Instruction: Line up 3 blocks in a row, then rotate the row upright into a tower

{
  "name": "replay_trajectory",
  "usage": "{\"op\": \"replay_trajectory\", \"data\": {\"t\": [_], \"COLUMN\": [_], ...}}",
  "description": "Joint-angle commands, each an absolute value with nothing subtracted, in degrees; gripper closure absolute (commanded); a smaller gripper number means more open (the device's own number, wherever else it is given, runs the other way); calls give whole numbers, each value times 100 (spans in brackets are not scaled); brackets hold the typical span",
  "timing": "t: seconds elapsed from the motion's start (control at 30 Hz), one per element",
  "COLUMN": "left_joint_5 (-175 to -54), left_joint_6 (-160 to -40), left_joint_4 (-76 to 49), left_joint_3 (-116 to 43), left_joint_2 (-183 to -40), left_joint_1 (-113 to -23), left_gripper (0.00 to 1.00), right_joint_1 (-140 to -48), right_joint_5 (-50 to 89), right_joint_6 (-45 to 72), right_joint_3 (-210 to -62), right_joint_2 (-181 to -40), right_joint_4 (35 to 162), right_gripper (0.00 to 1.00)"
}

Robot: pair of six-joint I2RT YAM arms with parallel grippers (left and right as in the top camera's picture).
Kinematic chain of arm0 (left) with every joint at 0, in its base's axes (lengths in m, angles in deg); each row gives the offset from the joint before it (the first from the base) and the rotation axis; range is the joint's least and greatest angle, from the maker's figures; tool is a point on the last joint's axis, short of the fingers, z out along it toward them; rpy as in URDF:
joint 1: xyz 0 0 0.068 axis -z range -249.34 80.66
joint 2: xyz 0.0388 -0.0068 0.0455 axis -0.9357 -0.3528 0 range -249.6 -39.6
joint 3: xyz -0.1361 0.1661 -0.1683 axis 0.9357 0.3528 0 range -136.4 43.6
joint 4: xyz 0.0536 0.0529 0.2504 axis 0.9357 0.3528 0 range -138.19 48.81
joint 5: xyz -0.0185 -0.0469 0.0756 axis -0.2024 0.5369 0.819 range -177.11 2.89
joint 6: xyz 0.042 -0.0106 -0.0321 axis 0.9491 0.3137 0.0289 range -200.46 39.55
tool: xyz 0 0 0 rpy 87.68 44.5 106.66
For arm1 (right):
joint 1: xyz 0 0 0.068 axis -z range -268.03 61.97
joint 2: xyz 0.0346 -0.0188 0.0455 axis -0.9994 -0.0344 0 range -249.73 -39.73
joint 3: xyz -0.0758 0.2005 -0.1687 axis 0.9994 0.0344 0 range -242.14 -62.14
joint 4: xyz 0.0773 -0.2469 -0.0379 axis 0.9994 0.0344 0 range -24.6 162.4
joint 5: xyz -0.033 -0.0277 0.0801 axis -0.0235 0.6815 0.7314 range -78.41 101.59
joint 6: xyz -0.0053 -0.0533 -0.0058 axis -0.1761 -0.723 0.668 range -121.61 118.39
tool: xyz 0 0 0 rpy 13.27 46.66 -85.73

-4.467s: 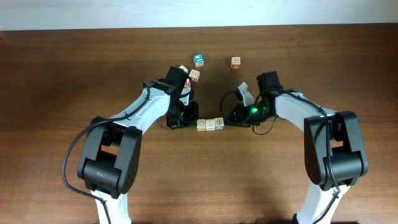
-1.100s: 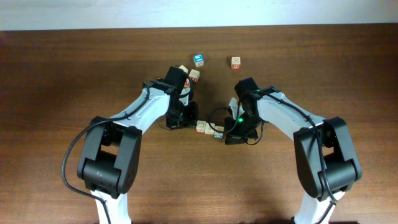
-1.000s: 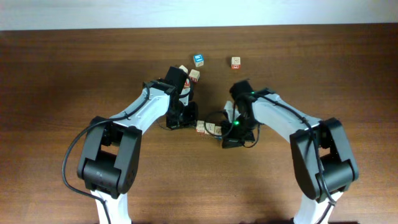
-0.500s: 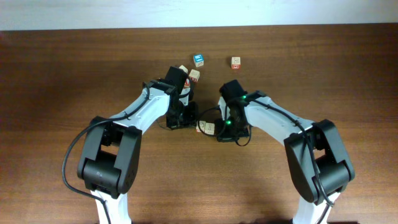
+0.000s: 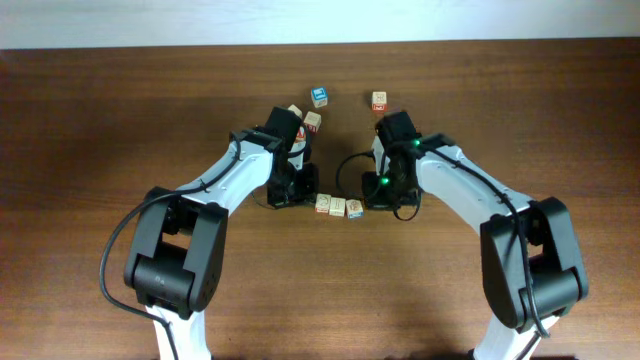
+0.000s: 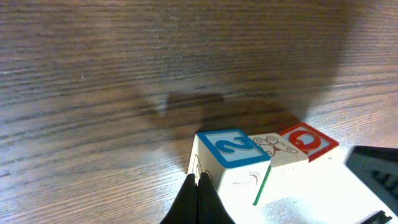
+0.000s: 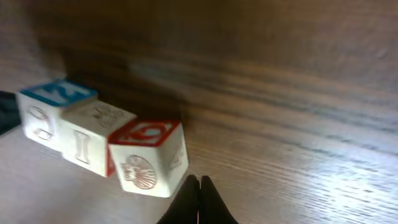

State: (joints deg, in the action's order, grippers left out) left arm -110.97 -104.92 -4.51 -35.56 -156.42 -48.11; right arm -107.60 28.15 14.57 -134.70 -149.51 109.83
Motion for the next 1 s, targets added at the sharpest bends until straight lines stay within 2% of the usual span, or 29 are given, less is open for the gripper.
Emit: {"op": "replay_trajectory", "data": {"t": [0.0, 0.27, 0.57, 0.77, 0.97], "left_joint_5": [-11178, -11178, -11176, -11088, -11088], "left_joint_6": [-10523, -10523, -10521, -10383, -10003], "left_joint_4": [-442, -442, -440, -420, -418], "left_joint_3": [-3523, -3523, -3523, -3523, -3523], "left_joint_2": [-15692, -15692, -15692, -15692, -15692], "left_joint_1": [-4796, -4796, -4796, -4796, -4802], "left_gripper": [100, 100, 100, 100, 100], "right_joint_1": [-10784, -10788, -10690, -10063, -10043], "right_joint_5": [2939, 3562, 3667, 4251, 4312], "right_joint_6": [1414, 1995, 1975, 1359, 911], "right_joint_3": [-13275, -13275, -13282, -13293, -13253], "right_joint_2": [-14918, -14918, -14916, -14905, -14918], "right_joint_4": [10884, 10882, 10692, 11027, 11066], "right_gripper": [96, 96, 96, 96, 96]}}
